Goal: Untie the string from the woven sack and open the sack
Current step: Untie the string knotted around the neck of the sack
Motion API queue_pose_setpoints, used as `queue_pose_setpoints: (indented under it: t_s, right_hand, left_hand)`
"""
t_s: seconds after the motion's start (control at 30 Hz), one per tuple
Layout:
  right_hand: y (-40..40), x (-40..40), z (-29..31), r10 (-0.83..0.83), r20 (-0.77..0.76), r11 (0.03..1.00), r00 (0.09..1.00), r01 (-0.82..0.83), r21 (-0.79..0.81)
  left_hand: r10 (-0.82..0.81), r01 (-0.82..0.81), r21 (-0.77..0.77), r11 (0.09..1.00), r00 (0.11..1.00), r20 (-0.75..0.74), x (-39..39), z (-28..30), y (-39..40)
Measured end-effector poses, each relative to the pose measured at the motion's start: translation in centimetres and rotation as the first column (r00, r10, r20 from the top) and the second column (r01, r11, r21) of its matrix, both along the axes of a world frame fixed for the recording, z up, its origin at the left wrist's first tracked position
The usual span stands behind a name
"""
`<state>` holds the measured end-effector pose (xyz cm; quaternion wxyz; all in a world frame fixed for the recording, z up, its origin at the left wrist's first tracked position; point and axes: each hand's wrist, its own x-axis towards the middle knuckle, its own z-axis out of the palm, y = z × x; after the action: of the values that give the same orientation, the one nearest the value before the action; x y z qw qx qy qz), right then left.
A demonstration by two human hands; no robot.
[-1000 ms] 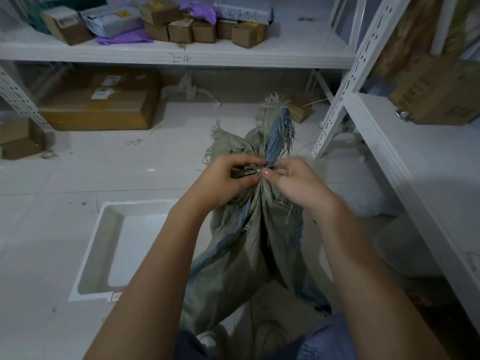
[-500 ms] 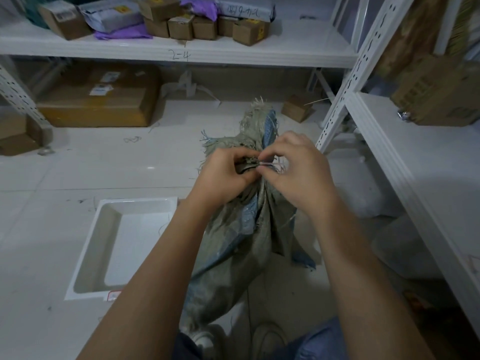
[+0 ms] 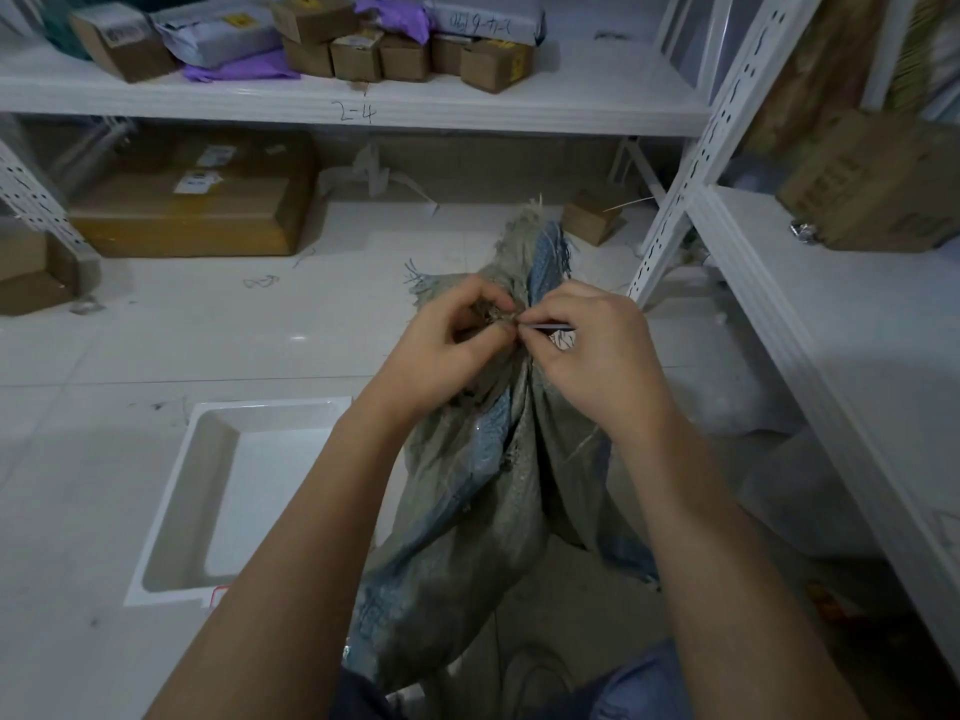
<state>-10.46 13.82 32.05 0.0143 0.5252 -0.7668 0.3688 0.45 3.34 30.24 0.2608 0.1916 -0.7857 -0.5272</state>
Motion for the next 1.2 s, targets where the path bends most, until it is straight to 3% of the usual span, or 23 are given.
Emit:
queue_pose_setpoints:
  t_s: [0.4, 0.7, 1.2]
  right_hand:
    - [-0.17, -0.09, -0.3, 0.016, -0.016, 0.997, 1.0, -0.018, -0.079]
    - [-0.28, 0.02, 0.2, 0.007, 0.134, 0.986, 0.991, 0.015, -0.165]
    - [-0.61, 0.03, -0.22, 0.05, 0.142, 0.983, 0.989, -0.024, -0.18]
  left_hand:
    - [0.095, -0.095, 0.013, 0.995, 0.996, 0.0, -0.6, 0.2, 0.12]
    - [0.176, -0.167, 0.147, 0.975, 0.983, -0.051, -0.46, 0.42, -0.22]
    - [0.181, -0.181, 0.027, 0.983, 0.984, 0.0, -0.3, 0.14, -0.73]
